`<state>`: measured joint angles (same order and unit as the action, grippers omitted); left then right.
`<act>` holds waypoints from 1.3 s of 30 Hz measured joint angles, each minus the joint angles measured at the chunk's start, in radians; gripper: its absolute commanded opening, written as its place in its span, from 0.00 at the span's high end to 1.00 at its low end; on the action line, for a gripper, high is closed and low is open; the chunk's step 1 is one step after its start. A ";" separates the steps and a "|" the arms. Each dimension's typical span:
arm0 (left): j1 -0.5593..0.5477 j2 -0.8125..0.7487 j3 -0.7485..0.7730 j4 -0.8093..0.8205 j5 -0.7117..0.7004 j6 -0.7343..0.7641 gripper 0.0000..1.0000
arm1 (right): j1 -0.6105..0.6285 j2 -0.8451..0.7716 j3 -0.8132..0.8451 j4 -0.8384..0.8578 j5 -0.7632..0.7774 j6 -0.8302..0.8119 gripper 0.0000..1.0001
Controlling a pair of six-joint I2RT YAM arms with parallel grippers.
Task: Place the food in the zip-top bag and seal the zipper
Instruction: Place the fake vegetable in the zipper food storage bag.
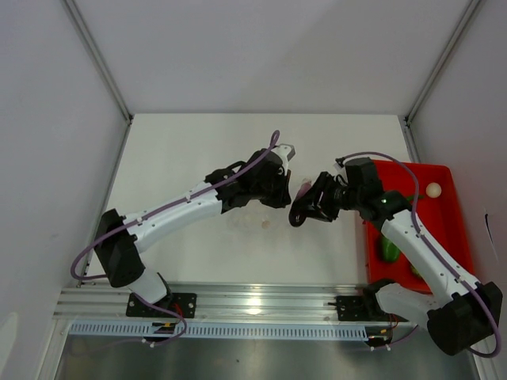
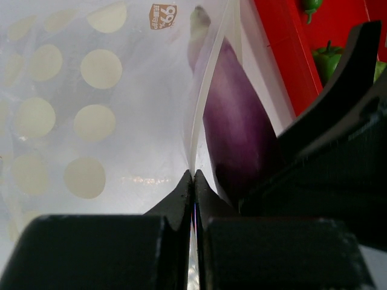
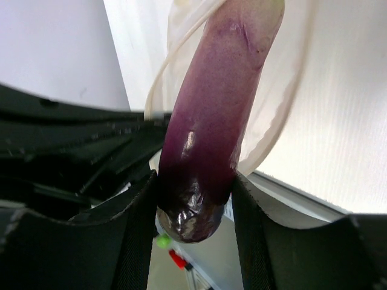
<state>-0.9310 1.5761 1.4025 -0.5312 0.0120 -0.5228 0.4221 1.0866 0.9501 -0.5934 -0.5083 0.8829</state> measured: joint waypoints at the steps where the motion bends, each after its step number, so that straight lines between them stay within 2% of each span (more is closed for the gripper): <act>1: -0.002 -0.002 0.000 0.000 0.001 0.000 1.00 | -0.010 0.000 0.000 0.005 0.007 0.008 0.75; 7: -0.005 -0.020 -0.003 0.007 0.007 -0.009 0.99 | -0.050 0.002 -0.003 0.029 0.067 0.033 0.74; 11: -0.005 -0.031 -0.003 0.017 0.021 -0.030 0.99 | -0.045 0.006 -0.012 0.041 0.095 0.033 0.69; 13: -0.005 -0.032 -0.003 0.024 0.032 -0.045 0.99 | -0.036 0.015 -0.018 0.046 0.108 0.032 0.61; 14: -0.005 -0.032 -0.003 0.027 0.040 -0.050 0.99 | -0.030 0.021 -0.018 0.046 0.115 0.029 0.53; 18: -0.005 -0.032 -0.003 0.029 0.053 -0.063 0.99 | 0.006 0.037 -0.017 0.044 0.150 0.021 0.37; 21: -0.005 -0.032 -0.003 0.027 0.055 -0.066 0.99 | 0.027 0.039 -0.010 0.026 0.189 0.006 0.32; 26: -0.005 -0.031 -0.002 0.024 0.056 -0.075 0.99 | 0.032 0.015 -0.003 -0.002 0.224 -0.004 0.29; 33: -0.005 -0.024 -0.002 0.019 0.055 -0.079 0.99 | 0.020 -0.070 0.074 -0.129 0.270 -0.035 0.31; 36: -0.002 -0.024 -0.002 0.010 0.055 -0.079 0.99 | -0.048 -0.098 0.171 -0.222 0.308 -0.078 0.31; 39: 0.004 -0.024 -0.002 0.002 0.055 -0.079 0.99 | -0.202 -0.121 0.284 -0.319 0.354 -0.147 0.31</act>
<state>-0.9272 1.5520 1.4002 -0.5293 0.0673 -0.6018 0.2203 0.9661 1.2343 -0.9119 -0.1539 0.7357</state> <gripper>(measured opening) 0.005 0.692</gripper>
